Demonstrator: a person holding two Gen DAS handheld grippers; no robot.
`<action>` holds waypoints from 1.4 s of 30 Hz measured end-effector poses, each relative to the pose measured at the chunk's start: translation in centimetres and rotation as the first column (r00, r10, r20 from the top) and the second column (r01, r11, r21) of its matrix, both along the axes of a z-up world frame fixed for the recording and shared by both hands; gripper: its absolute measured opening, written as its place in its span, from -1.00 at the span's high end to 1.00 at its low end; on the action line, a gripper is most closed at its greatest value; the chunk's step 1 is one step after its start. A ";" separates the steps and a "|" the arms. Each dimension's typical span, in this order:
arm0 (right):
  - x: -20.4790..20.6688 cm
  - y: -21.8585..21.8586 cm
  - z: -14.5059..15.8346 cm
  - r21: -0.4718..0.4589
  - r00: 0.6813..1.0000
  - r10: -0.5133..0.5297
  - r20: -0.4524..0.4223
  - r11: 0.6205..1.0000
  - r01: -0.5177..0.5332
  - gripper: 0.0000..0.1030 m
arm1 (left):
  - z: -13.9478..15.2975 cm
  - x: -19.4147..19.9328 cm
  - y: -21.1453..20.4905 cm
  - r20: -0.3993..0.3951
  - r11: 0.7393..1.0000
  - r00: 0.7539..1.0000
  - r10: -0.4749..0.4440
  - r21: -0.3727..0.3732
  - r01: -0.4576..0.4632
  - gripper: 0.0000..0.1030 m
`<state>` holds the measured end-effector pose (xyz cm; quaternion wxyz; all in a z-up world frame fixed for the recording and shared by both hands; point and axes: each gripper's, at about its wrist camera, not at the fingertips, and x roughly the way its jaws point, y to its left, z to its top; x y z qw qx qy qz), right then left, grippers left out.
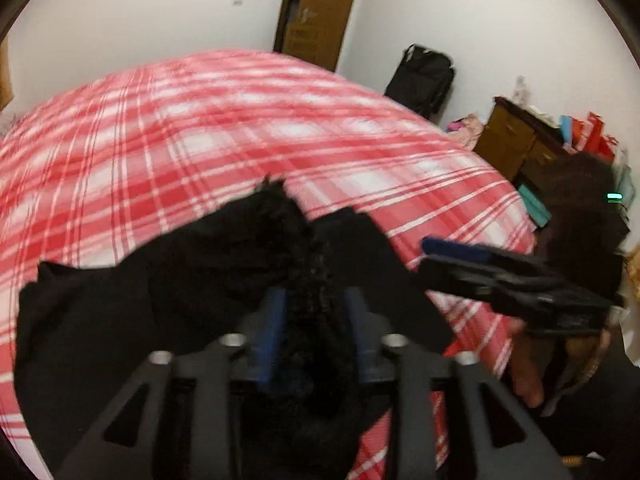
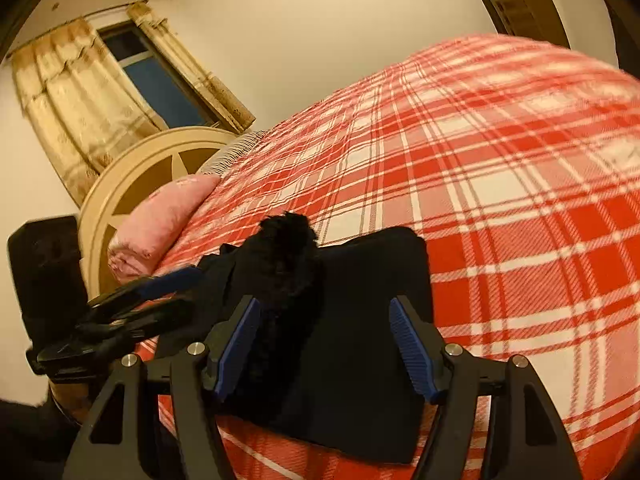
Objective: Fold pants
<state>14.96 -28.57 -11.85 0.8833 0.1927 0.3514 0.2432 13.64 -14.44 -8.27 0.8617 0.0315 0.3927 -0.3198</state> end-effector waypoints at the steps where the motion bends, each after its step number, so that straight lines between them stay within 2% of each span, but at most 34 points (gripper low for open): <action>1: 0.0 0.0 0.0 0.009 1.000 0.000 -0.004 1.000 0.000 -0.33 | 0.4 -0.3 -0.1 0.016 1.000 1.000 -0.002 -0.009 0.002 -0.06; 2: 0.1 0.2 0.0 0.019 1.000 0.002 -0.010 1.000 -0.002 -0.33 | 1.3 -0.9 0.5 0.047 1.000 0.999 -0.003 -0.017 0.004 -0.28; 4: 0.5 0.7 -0.2 0.043 0.999 0.022 -0.039 0.999 -0.020 -0.33 | 2.5 -1.6 1.7 0.111 1.000 0.993 0.027 -0.015 -0.025 -0.49; 8: 1.2 2.4 -0.6 0.063 0.995 0.066 -0.081 0.996 -0.061 -0.33 | 3.3 -2.1 5.0 0.177 0.993 0.977 0.114 0.001 -0.116 -0.78; 13: 2.5 5.2 -1.5 0.044 0.986 0.086 -0.143 0.996 -0.080 -0.33 | 2.1 -1.2 8.6 0.230 0.951 0.937 0.261 0.103 -0.290 -0.80; 15: 3.4 6.2 -2.5 0.029 0.974 0.102 -0.203 0.995 -0.098 -0.33 | 1.2 -0.7 9.8 0.242 0.926 0.921 0.307 0.146 -0.347 -0.88; 16: 3.5 6.8 -2.9 0.011 0.971 0.102 -0.219 0.995 -0.102 -0.25 | 0.7 -0.4 10.4 0.231 0.916 0.916 0.327 0.161 -0.367 -0.96; 17: 3.4 7.2 -2.9 -0.010 0.973 0.097 -0.209 0.995 -0.102 -0.01 | 0.1 0.0 11.1 0.209 0.906 0.913 0.349 0.172 -0.386 -0.96; 19: 3.3 8.0 -2.9 -0.036 0.973 0.113 -0.201 0.992 -0.123 0.33 | -0.9 0.3 11.9 0.172 0.900 0.912 0.372 0.173 -0.399 -0.97; 22: 2.9 8.6 -2.4 -0.078 0.980 0.110 -0.165 0.989 -0.125 0.48 | -2.3 0.9 12.6 0.135 0.887 0.908 0.396 0.202 -0.416 -0.97; 26: 2.5 8.7 -1.8 -0.100 0.985 0.108 -0.133 0.987 -0.122 0.64 | -3.1 0.9 13.1 0.104 0.890 0.912 0.397 0.199 -0.411 -0.97; 34: 1.0 9.9 0.3 -0.189 0.989 0.137 -0.047 0.971 -0.143 0.71 | -3.5 1.0 13.4 0.078 0.888 0.909 0.409 0.194 -0.416 -0.97; 42: 0.2 10.0 1.7 -0.194 0.990 0.143 0.001 0.971 -0.140 0.80 | -3.5 1.3 13.4 0.078 0.887 0.910 0.407 0.202 -0.415 -0.97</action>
